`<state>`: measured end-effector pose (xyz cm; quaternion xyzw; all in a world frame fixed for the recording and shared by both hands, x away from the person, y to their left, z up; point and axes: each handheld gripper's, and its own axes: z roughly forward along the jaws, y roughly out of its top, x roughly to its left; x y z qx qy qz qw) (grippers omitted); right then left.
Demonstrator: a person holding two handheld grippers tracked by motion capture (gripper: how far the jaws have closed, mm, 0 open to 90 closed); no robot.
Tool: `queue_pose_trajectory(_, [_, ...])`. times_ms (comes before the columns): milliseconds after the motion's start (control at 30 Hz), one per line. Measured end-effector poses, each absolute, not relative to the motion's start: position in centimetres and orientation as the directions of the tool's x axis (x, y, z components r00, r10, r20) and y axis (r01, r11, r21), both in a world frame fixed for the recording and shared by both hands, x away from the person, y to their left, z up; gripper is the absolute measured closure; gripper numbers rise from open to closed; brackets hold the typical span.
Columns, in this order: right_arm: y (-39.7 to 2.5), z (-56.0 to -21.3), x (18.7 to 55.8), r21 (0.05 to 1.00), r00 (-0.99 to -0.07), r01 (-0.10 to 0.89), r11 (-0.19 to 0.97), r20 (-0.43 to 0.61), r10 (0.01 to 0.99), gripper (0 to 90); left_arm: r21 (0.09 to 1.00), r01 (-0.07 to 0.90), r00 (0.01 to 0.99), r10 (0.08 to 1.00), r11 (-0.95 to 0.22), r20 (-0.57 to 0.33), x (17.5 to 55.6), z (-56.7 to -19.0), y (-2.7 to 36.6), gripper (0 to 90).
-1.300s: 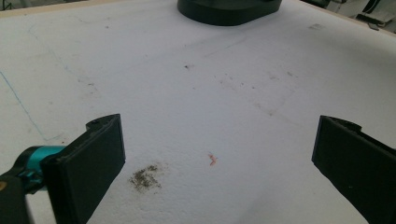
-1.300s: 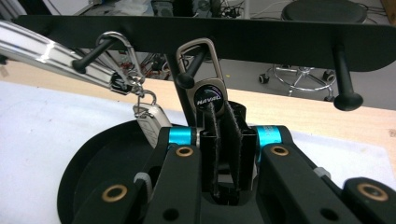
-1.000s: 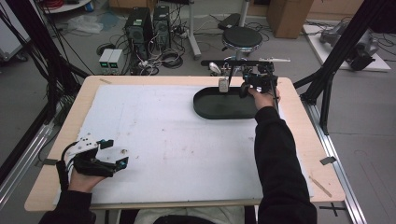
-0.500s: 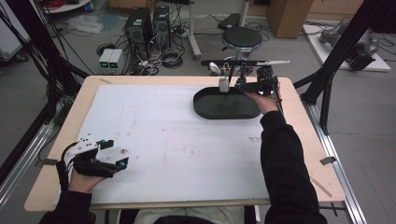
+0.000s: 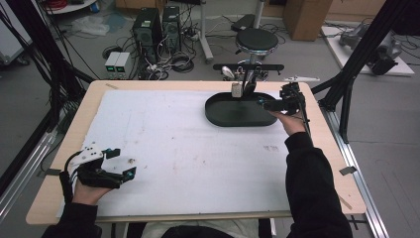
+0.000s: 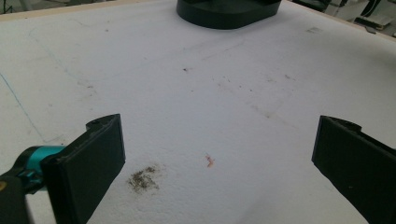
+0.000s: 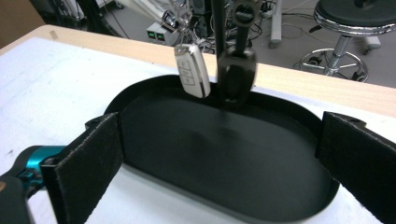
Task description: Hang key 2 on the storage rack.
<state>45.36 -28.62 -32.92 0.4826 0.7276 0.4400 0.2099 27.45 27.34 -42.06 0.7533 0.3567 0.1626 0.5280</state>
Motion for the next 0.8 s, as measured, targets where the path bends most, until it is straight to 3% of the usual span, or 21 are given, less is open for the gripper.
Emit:
queue_pose_trajectory(300, [-28.1,-33.8,42.0,0.863,-0.474,0.476,0.167,0.092,0.876,0.7,0.914,0.365,0.689,0.712,-0.179,-0.136,27.5,-42.0,27.5,3.0])
queue_pose_trajectory(467, [-28.1,-34.2,40.9,0.874,-0.493,0.468,0.132,0.135,0.859,0.7,0.912,0.372,0.683,0.716,-0.171,-0.144,27.5,-42.0,27.5,3.0])
queue_pose_trajectory(800, [-28.0,-34.8,39.4,0.881,-0.512,0.449,0.147,0.119,0.851,0.8,0.912,0.372,0.684,0.715,-0.172,-0.145,27.4,-42.0,27.6,3.0])
